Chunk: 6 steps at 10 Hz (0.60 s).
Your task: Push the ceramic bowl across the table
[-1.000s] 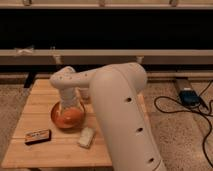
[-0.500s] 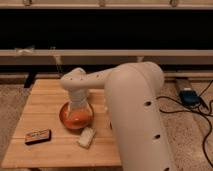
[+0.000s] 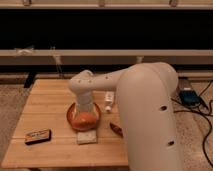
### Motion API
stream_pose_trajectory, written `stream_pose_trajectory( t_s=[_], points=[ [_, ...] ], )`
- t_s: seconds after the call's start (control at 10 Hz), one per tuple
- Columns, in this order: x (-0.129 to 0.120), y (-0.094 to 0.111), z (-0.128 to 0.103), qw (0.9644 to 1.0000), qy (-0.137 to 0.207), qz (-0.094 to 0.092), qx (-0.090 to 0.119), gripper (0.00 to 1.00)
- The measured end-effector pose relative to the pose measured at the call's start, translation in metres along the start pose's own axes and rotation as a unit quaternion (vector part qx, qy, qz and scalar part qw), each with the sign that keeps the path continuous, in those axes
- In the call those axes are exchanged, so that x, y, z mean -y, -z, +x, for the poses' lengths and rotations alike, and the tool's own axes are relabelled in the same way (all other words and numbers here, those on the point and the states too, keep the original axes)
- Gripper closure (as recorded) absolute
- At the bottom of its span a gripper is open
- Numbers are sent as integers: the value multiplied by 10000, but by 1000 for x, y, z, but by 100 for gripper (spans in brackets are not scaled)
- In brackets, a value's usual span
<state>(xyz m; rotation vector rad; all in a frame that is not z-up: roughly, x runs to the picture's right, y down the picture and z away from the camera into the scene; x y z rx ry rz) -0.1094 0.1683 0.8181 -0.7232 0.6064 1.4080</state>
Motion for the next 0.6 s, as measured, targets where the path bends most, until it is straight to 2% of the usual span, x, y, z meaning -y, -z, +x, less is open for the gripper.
stream_pose_trajectory(
  t_s=[0.2, 0.4, 0.6],
  points=[
    [9, 8, 2, 9999, -56, -5, 113, 20],
    [-4, 27, 7, 9987, 263, -168, 395, 20],
    [-10, 36, 9, 9973, 449, -271, 518, 20]
  ],
)
